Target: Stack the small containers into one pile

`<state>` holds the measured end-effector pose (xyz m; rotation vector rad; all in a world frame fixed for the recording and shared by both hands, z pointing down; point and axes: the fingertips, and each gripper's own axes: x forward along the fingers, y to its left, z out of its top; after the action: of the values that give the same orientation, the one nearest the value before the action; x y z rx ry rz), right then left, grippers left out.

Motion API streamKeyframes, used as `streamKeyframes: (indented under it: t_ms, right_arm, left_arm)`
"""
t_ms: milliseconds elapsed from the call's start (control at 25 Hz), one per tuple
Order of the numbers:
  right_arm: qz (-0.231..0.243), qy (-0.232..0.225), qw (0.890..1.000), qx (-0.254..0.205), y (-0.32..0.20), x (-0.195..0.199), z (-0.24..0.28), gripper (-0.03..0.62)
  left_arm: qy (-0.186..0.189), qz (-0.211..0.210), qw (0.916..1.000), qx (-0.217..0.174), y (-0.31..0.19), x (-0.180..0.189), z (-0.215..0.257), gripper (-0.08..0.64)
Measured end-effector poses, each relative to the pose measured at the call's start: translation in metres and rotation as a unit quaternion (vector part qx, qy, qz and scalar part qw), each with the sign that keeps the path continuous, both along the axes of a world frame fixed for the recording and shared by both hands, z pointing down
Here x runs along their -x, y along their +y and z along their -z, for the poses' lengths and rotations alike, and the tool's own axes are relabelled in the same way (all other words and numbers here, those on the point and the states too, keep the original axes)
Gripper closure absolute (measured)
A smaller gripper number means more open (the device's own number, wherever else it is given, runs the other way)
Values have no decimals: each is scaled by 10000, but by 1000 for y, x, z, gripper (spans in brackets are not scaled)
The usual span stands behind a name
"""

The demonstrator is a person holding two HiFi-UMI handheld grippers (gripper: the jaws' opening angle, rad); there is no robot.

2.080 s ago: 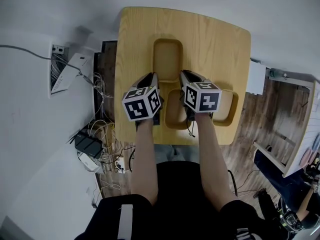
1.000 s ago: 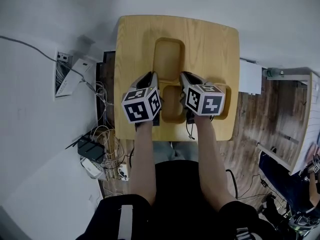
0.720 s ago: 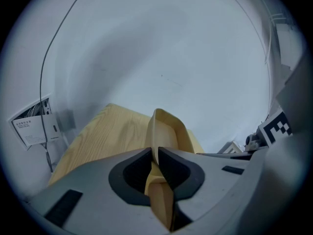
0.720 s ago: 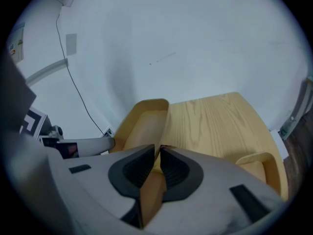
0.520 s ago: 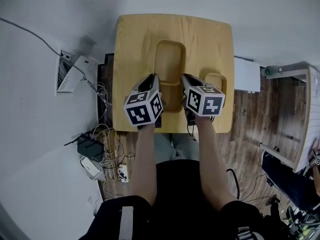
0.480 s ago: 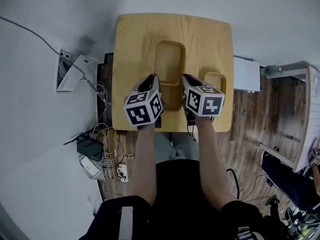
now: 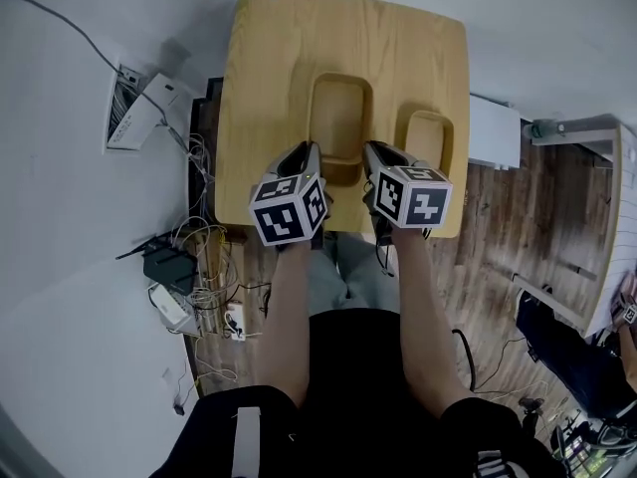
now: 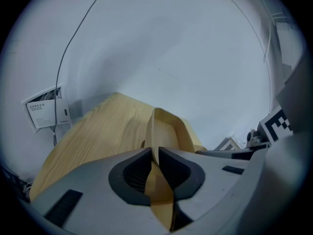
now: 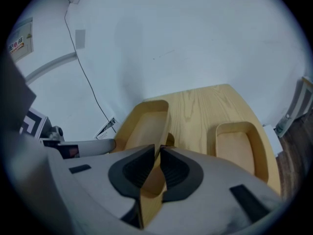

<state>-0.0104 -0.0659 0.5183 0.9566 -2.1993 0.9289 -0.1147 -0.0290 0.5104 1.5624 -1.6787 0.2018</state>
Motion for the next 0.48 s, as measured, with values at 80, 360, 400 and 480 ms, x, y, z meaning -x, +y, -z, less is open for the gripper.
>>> streamKeyframes:
  t_ms: [80, 360, 400, 480]
  right_arm:
    - [46, 51, 10000, 21, 8, -3, -3, 552]
    - [222, 183, 9995, 136, 32, -12, -13, 552]
    - [234, 190, 9994, 147, 33, -13, -14, 552]
    - [278, 159, 9993, 191, 36, -12, -17, 589]
  left_arm:
    - [15, -11, 10000, 49, 9, -4, -3, 509]
    - [29, -41, 9996, 266, 33, -12, -16, 509]
    - [26, -43, 9996, 292, 34, -13, -18, 509]
    - [76, -120, 9993, 335, 35, -18, -23, 522]
